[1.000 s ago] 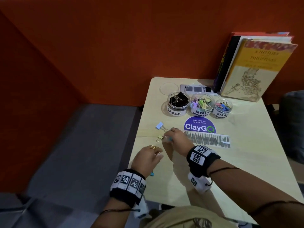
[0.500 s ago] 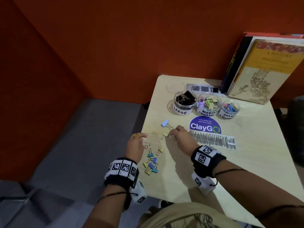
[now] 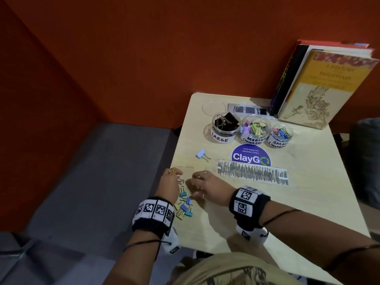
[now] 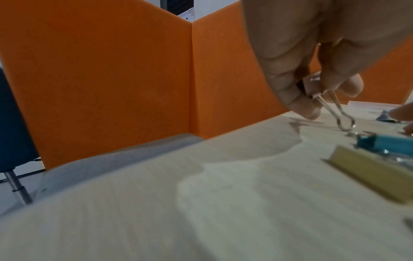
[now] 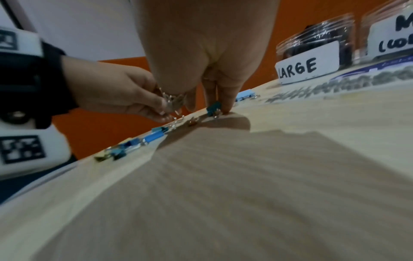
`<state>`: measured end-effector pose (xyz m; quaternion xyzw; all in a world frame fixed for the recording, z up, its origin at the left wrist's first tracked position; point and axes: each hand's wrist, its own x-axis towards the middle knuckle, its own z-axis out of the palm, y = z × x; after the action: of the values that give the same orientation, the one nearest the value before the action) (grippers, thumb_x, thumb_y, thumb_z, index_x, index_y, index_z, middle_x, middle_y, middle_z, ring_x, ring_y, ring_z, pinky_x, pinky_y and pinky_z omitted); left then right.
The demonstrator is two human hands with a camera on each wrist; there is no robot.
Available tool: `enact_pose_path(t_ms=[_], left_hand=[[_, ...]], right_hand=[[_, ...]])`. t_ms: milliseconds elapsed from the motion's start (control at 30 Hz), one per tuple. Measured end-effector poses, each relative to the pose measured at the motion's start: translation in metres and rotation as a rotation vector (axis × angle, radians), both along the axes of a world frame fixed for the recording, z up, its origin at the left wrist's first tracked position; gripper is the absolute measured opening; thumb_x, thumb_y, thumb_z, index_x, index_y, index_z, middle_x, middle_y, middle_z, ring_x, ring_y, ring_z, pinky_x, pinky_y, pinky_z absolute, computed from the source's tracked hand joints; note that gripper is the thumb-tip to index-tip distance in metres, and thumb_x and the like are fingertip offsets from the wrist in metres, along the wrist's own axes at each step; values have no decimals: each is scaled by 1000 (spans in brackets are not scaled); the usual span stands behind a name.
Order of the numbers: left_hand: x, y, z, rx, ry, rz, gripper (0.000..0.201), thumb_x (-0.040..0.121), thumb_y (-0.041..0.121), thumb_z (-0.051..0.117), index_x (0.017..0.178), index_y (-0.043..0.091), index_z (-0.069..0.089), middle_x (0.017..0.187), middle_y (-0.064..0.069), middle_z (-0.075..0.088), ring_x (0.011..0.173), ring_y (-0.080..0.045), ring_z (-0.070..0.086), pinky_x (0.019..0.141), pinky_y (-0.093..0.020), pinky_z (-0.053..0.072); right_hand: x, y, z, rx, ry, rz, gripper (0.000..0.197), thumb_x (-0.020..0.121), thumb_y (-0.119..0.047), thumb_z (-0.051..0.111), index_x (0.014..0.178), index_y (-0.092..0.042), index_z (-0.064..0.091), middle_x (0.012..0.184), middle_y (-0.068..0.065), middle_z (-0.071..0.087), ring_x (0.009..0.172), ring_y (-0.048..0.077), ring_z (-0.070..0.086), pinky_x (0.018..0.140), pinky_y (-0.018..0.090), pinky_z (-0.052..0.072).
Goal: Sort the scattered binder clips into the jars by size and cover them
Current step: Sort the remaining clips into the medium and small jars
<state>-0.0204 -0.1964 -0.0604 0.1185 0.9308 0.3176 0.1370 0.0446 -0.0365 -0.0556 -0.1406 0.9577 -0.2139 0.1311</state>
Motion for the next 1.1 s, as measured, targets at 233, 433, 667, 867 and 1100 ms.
enact_pose_path(t_ms=[233,433,667,867,1100], left_hand=[[-10,17,-6,-104,26,-49,40,83,-16,32,90,14,58,103,1,51,101,-22,58,69,-23,46],[-36,64,26,-229,97,-180,37,90,0,39,115,18,59,122,-7,46,112,-26,51,95,-39,45],[-56,101,24,-320,-37,-276,45,96,19,41,140,11,40,134,-16,39,122,-33,43,106,-40,35],[-58,94,13,-328,-64,-257,59,79,38,70,128,13,48,125,-10,42,118,-28,46,103,-38,39],[-55,97,15,-203,-134,-231,47,71,29,79,105,16,49,96,1,56,92,-20,56,78,-29,44]], right_hand=[[3,4,3,62,76,2,31,90,-1,44,118,-9,55,119,15,53,104,32,45,93,39,37],[-3,28,2,118,-33,-120,35,76,11,41,108,-2,51,113,20,48,104,34,44,92,39,35],[2,61,8,-79,-4,-238,26,80,5,44,102,4,59,108,23,55,100,33,54,82,34,40],[9,85,0,-288,-36,-356,25,73,8,52,86,-9,65,96,12,65,93,26,59,80,33,48],[14,102,0,-392,-31,-585,14,72,2,66,83,-7,67,87,3,70,83,18,62,71,15,45]])
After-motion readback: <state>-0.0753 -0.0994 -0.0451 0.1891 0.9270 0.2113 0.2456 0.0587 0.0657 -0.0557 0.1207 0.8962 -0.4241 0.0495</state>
